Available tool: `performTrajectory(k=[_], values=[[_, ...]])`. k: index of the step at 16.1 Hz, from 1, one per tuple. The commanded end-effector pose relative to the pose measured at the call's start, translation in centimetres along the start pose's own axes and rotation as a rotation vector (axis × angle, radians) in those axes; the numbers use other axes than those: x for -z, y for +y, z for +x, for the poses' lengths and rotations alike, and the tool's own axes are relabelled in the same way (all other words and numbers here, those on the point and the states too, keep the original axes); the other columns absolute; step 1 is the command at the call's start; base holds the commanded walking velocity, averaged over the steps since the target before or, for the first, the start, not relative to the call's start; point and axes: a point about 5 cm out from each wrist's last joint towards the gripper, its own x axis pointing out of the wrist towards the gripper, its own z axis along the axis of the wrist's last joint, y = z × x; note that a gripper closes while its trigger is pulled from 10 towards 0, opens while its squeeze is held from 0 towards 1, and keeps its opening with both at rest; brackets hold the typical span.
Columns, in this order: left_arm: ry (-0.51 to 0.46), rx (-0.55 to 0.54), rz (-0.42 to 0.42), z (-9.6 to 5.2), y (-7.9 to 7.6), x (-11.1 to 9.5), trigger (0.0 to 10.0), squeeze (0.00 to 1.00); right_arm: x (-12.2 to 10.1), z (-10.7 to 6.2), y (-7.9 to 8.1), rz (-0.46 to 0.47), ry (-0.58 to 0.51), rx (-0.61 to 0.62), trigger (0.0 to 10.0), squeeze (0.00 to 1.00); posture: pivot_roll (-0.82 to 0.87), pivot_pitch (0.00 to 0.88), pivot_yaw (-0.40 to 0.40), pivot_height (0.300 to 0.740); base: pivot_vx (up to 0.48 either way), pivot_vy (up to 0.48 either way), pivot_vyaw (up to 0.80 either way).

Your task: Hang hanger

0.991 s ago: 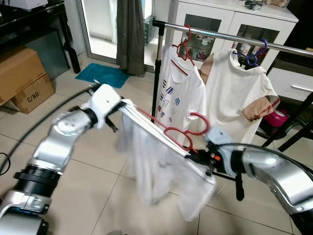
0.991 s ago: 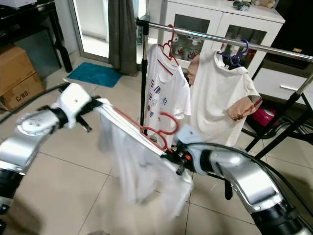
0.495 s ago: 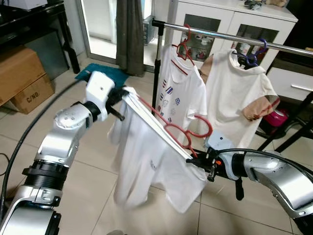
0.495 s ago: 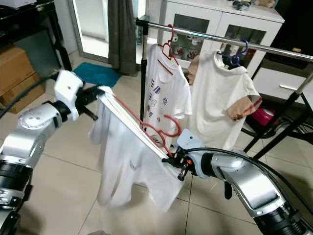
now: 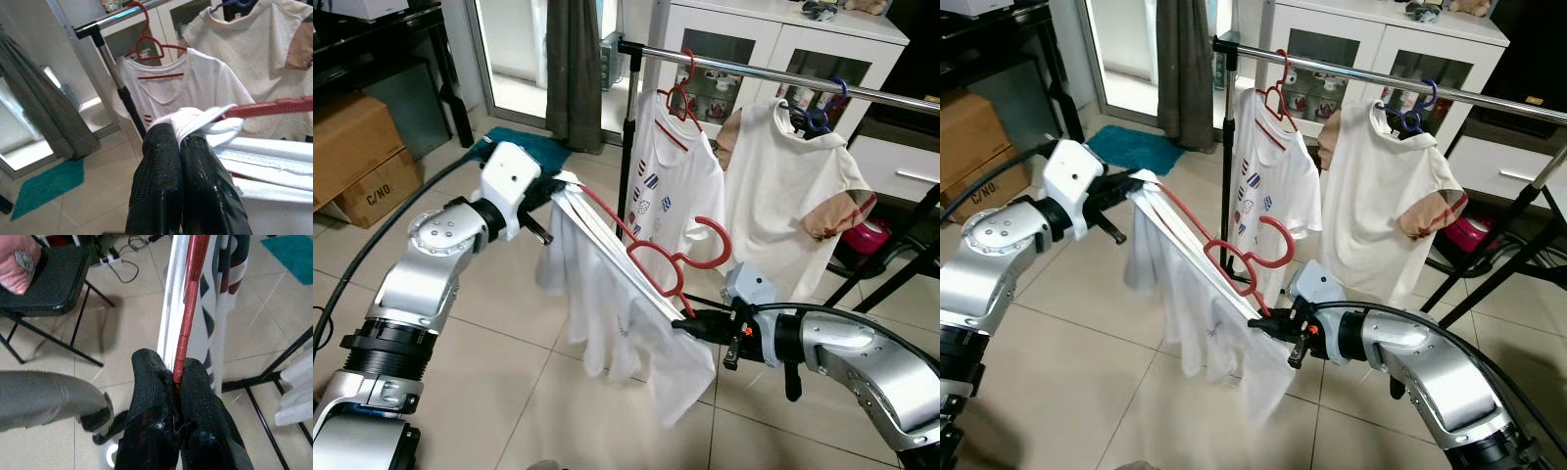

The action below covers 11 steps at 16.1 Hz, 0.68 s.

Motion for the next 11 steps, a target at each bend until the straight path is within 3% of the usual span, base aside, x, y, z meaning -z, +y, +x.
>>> performTrajectory(k=[1, 4, 5, 6, 7, 8, 11], values=[[0.0, 0.0, 0.018, -0.2, 0.1, -0.3, 0.0, 0.0, -0.7, -0.5, -0.2, -0.021, -0.039, 0.015, 0.0, 0.0, -0.08, 0.0, -0.055, 0.74, 0.0, 0.0, 0.0], [0.008, 0.029, 0.02, -0.3, -0.5, 0.0, 0.0, 0.0, -1.5, -0.4, -0.7, -0.02, -0.091, 0.056, 0.0, 0.0, -0.08, 0.0, -0.054, 0.74, 0.0, 0.0, 0.0], [0.016, -0.006, 0.04, -0.4, -0.1, 0.0, 3.2, 0.0, -1.4, -0.4, -0.8, -0.019, -0.085, 0.062, 0.0, 0.0, -0.08, 0.0, -0.054, 0.74, 0.0, 0.0, 0.0], [0.021, -0.042, 0.06, -0.5, 0.3, 0.0, 10.0, 0.0, -1.2, -0.4, -0.8, -0.018, -0.078, 0.066, 0.0, 0.0, -0.08, 0.0, -0.054, 0.74, 0.0, 0.0, 0.0], [-0.006, -0.041, 0.021, -0.8, 0.7, -0.4, 10.0, 0.67, -1.0, -0.4, -1.0, -0.017, -0.061, 0.078, 0.0, 0.0, -0.08, 0.0, -0.054, 0.74, 0.0, 0.0, 0.0], [-0.039, -0.033, -0.017, -1.1, 1.0, -0.8, 10.0, 1.0, -0.9, -0.5, -1.0, -0.018, -0.054, 0.083, 0.0, 0.0, -0.08, 0.0, -0.054, 0.74, 0.0, 0.0, 0.0], [-0.065, 0.01, -0.021, -1.9, 1.5, -1.3, 10.0, 1.0, -0.8, -0.7, -1.5, -0.038, -0.021, 0.105, 0.0, 0.0, -0.07, 0.0, -0.053, 0.74, 0.0, 0.0, 0.0]])
